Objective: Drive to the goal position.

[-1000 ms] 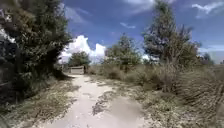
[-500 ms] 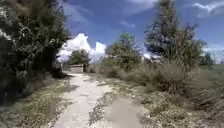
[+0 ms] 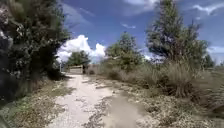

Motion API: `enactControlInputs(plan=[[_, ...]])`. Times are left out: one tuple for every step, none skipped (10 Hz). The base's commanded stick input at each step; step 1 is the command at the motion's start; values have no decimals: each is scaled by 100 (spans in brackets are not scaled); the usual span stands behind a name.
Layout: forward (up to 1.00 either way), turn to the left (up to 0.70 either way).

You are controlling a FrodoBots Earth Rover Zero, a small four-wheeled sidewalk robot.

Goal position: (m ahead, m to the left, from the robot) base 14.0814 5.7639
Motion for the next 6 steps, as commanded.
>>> enactControlInputs(plan=[[50, 0], [50, 0], [50, 0], [50, 0], [50, 0], [50, 0]])
